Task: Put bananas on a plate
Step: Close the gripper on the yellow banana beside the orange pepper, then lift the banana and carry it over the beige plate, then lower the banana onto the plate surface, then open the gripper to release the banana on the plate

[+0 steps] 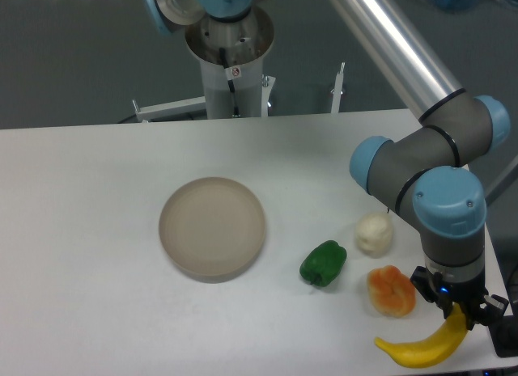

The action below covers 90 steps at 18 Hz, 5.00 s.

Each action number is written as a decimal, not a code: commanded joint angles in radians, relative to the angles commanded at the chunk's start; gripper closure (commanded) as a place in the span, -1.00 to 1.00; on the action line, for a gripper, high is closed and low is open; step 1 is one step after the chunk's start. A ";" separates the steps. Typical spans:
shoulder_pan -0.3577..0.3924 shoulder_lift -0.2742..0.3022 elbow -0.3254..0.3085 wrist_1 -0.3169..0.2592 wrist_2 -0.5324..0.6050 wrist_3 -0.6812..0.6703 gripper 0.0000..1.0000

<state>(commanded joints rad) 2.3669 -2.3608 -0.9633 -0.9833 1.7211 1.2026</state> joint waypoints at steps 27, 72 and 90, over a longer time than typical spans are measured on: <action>-0.089 0.377 -0.529 -0.064 -0.067 -0.202 0.36; -0.322 0.396 -0.879 -0.011 -0.074 -0.497 0.32; -0.299 0.411 -0.828 -0.008 -0.077 -0.494 -0.99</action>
<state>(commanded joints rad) 2.0677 -1.9497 -1.7918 -0.9910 1.6444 0.7087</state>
